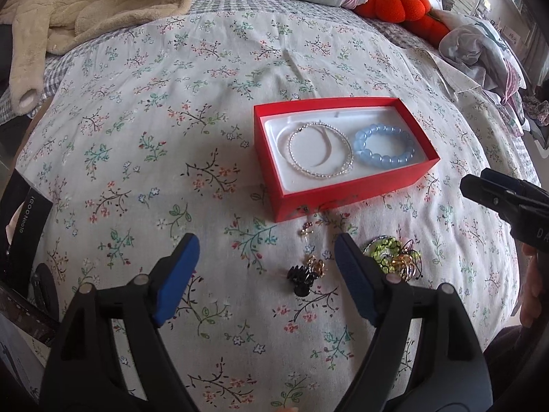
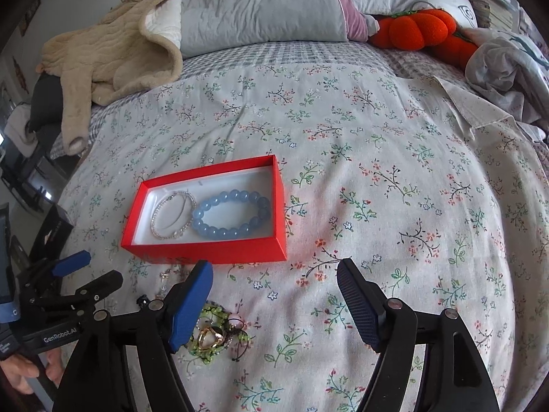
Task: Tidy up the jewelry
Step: 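Move the left tool to the black hair clip and close on it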
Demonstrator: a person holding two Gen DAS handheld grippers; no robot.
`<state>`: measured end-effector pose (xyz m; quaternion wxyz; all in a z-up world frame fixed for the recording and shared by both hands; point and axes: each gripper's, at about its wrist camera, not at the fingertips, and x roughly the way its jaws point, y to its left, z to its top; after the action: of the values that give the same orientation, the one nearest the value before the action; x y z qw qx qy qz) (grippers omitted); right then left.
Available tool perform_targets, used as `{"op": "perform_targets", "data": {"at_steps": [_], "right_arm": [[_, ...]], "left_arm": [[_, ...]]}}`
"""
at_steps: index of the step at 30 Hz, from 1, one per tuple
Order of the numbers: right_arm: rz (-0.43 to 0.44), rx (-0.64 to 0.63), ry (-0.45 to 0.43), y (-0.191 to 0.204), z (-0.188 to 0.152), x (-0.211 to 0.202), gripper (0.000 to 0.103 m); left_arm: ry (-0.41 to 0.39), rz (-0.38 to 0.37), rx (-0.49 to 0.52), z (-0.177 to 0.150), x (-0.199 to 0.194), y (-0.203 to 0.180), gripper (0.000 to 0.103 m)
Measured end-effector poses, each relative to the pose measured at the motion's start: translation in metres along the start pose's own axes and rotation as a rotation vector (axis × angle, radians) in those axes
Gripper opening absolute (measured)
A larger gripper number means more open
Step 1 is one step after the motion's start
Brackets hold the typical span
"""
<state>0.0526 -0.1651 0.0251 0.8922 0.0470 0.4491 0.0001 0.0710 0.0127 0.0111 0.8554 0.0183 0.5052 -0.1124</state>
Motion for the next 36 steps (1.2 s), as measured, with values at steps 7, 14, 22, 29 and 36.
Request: {"op": "perform_targets", "data": {"at_steps": [7,14,22,29,36], "right_arm": [[-0.026,-0.059,0.056,0.006,-0.024,0.006,0.078],[-0.05,-0.107,0.116,0.008,-0.045,0.015,0.078],[-0.071,-0.107,0.18,0.004,-0.056,0.024,0.078],[-0.065,-0.099,0.189,0.006,-0.054,0.025,0.078],[-0.056,-0.113,0.194,0.01,-0.055,0.025,0.078]], "left_arm": [[0.022,0.004,0.051,-0.021,0.004,-0.001,0.081],[0.073,0.004,0.142,-0.039,0.017,-0.007,0.081],[0.096,-0.048,0.194,-0.042,0.027,-0.015,0.081],[0.069,-0.06,0.264,-0.039,0.03,-0.028,0.056],[0.069,-0.046,0.326,-0.038,0.036,-0.037,0.028]]}}
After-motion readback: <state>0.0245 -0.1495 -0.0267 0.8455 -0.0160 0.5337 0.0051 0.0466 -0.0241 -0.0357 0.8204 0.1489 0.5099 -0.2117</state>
